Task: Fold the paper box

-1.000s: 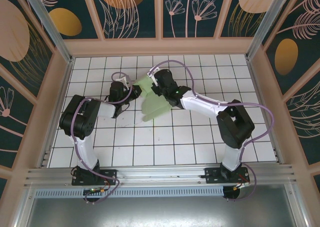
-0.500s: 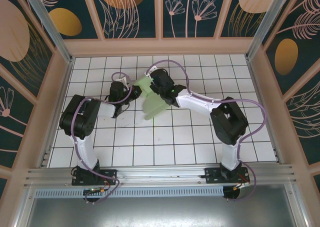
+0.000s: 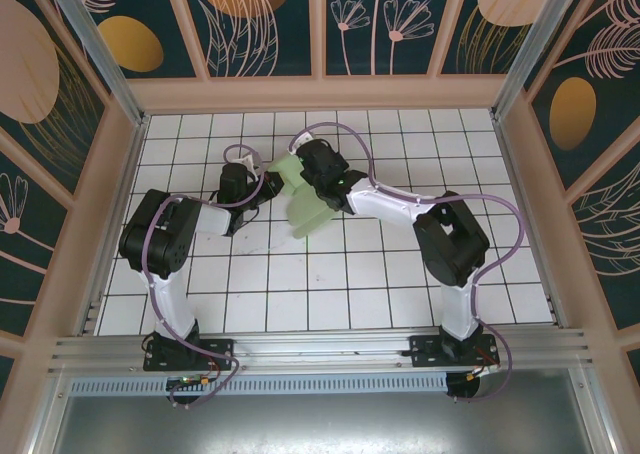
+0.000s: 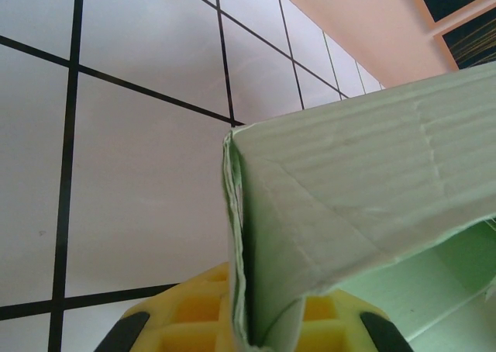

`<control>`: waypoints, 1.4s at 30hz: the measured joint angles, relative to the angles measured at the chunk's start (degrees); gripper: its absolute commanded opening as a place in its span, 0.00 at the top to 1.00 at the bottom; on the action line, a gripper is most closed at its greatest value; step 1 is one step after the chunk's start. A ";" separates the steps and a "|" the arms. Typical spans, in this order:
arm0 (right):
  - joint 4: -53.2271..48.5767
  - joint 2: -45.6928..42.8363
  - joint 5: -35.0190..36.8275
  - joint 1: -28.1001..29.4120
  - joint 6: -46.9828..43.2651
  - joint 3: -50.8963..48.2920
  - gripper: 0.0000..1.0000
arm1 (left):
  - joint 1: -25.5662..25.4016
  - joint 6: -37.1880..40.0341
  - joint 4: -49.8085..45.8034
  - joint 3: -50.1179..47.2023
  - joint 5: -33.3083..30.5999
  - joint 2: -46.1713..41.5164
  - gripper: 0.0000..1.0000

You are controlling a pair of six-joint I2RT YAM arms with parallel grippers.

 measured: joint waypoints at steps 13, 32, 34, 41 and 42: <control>-0.63 -0.76 -3.13 -1.77 3.63 0.00 0.55 | 0.26 0.00 -0.90 0.00 0.33 0.09 1.00; -4.81 -2.49 -19.93 -6.01 9.38 0.76 0.55 | 0.28 -0.02 -0.83 0.00 1.09 0.09 1.00; -5.14 -2.25 -20.72 -6.10 9.38 1.29 0.55 | 0.28 -0.20 -0.81 0.00 1.36 0.09 1.00; -6.10 -1.53 -22.88 -6.84 9.38 2.34 0.65 | 0.28 -0.63 -0.81 0.04 2.05 0.31 1.00; -6.38 -1.29 -23.17 -6.95 9.33 2.64 0.68 | 0.28 -0.63 -0.79 0.04 2.05 0.31 1.00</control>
